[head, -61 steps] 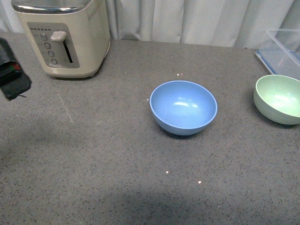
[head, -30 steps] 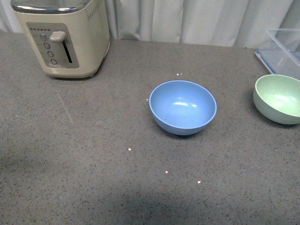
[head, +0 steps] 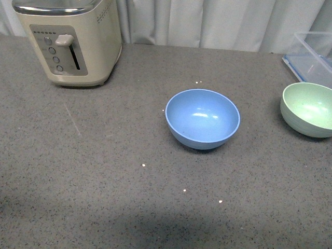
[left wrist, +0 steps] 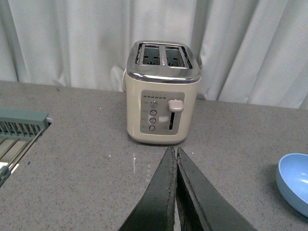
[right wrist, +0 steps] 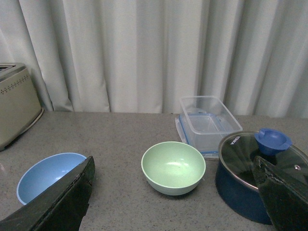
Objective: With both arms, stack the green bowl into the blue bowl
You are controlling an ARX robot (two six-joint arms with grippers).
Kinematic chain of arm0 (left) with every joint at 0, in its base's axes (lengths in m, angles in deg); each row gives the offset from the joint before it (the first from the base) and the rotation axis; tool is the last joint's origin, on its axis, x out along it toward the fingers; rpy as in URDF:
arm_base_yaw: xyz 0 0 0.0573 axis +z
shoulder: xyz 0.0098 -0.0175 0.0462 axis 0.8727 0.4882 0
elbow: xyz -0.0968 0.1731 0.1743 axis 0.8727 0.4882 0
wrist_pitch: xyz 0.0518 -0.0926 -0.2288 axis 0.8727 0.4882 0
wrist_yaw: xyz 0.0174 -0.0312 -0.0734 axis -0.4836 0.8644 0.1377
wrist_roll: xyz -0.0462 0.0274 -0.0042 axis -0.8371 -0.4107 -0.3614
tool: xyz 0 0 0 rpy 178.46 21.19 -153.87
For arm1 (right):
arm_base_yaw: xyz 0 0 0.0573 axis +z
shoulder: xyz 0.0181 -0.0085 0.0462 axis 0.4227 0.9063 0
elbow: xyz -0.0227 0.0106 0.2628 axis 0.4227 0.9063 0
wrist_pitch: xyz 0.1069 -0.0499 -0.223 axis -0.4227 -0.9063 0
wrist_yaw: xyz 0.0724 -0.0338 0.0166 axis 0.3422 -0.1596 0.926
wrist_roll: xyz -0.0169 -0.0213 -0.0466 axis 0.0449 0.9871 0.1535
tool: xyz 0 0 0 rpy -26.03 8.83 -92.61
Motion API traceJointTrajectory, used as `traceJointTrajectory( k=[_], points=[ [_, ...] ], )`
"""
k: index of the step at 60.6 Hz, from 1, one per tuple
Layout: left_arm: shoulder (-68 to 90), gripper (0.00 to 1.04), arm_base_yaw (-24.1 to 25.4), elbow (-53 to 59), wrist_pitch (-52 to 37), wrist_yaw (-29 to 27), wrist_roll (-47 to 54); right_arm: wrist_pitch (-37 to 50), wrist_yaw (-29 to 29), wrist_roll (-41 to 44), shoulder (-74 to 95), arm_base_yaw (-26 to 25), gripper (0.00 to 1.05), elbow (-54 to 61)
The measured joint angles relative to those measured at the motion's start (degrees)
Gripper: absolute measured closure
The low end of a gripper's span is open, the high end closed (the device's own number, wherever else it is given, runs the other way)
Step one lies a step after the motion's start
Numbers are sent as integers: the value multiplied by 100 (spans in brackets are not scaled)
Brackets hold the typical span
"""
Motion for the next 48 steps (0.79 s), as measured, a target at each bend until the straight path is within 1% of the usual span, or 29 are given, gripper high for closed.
traceJointTrajectory(
  k=[22, 48],
  points=[
    [-1794, 101, 0, 7, 1615, 0, 0, 0, 2, 0, 0, 0, 9, 2],
    [-2837, 101, 0, 7, 2627, 2, 0, 0, 2, 0, 0, 0, 9, 2]
  ],
)
